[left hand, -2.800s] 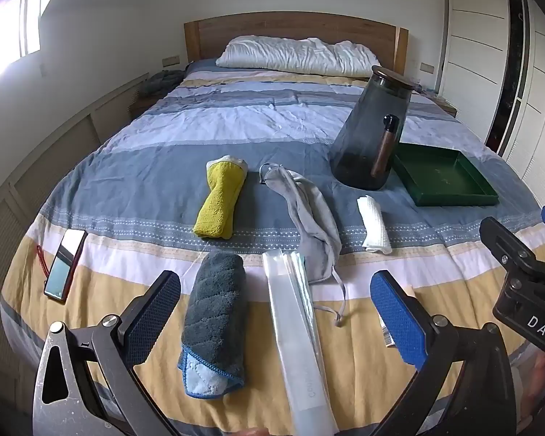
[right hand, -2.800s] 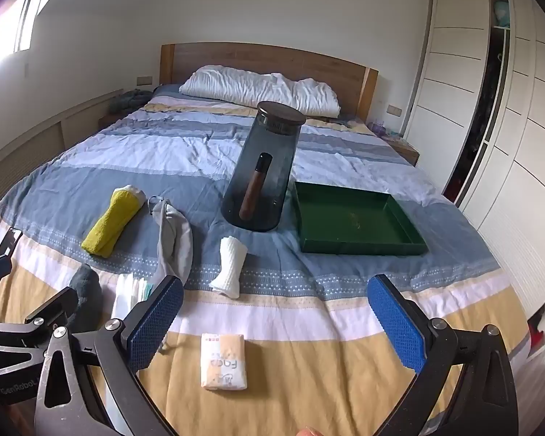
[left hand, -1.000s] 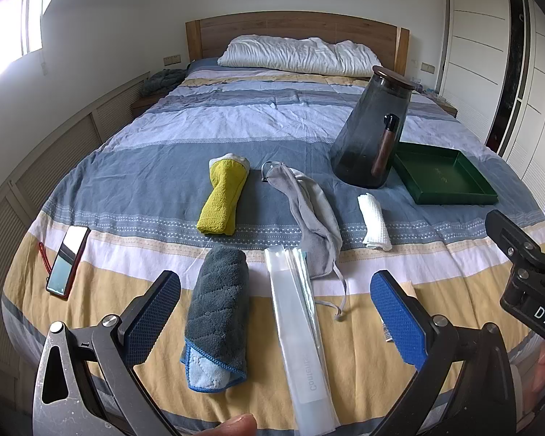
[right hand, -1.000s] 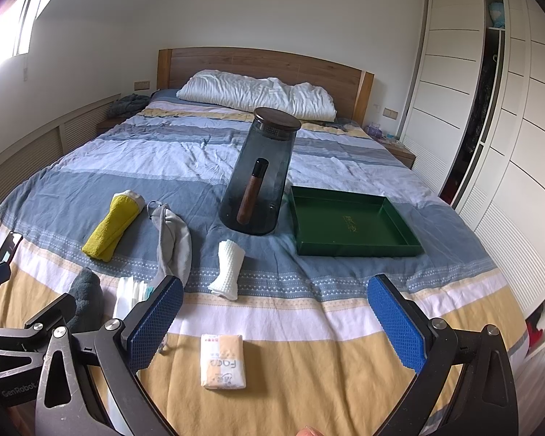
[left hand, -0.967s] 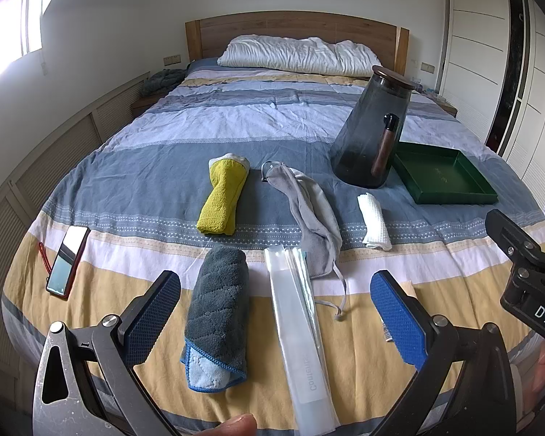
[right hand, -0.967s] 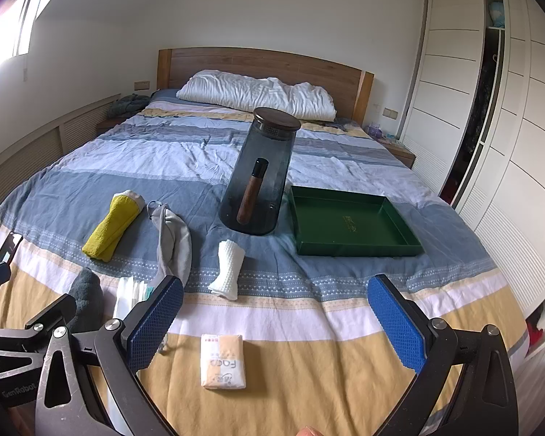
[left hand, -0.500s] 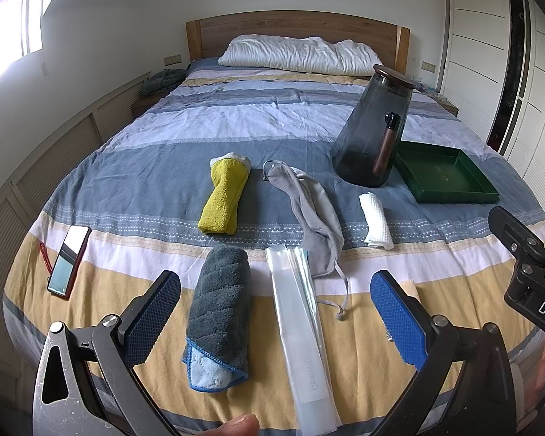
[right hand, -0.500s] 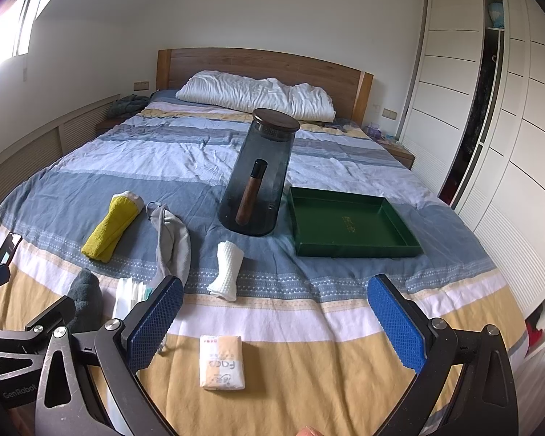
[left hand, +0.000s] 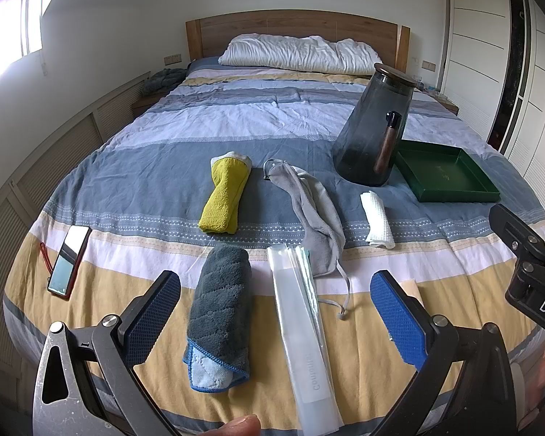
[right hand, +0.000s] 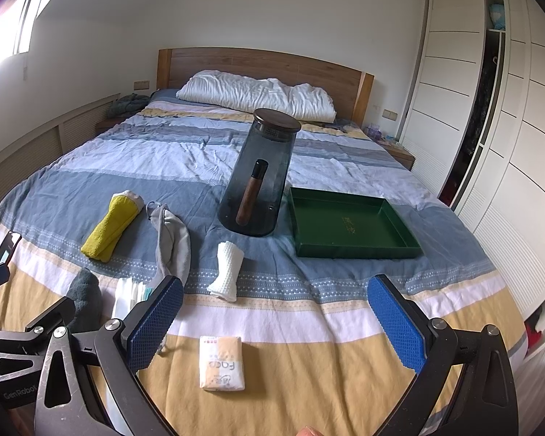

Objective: Organize soft objects

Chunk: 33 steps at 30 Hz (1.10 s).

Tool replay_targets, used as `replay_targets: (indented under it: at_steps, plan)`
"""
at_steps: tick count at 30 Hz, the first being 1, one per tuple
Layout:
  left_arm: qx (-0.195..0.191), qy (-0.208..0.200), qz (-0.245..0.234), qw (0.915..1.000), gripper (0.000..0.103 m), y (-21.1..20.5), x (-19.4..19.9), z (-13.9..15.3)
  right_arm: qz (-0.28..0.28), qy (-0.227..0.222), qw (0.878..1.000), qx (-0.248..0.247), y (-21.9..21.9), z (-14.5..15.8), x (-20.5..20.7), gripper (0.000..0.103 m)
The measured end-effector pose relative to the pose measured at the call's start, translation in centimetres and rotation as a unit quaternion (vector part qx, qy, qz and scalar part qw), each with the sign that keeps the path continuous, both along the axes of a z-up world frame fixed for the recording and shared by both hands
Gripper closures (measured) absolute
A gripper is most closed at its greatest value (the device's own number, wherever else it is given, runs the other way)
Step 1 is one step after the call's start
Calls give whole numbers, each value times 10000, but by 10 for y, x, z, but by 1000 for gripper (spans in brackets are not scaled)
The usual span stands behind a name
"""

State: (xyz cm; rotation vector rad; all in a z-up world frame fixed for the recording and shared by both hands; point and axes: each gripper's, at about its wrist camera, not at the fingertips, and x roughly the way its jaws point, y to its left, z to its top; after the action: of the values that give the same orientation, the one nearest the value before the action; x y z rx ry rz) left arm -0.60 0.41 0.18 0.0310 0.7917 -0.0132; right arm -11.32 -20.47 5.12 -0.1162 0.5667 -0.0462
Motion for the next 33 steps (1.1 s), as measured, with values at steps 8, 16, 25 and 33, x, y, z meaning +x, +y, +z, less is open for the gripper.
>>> replay_targets:
  at_steps: [8, 16, 25, 33]
  plan:
    - [0, 20, 9, 10000, 1, 5, -5, -5, -7, 4, 10000, -8, 1, 0, -1, 0]
    - [13, 97, 43, 9999, 1, 9, -3, -11, -32, 49, 10000, 1, -3, -3, 2, 0]
    - [98, 144, 151, 9997, 1, 22, -5, -18, -65, 107, 9999, -31, -4, -14, 8, 0]
    - [543, 306, 811, 9948, 1, 89, -20, -35, -367, 214, 9991, -65, -29, -30, 17, 0]
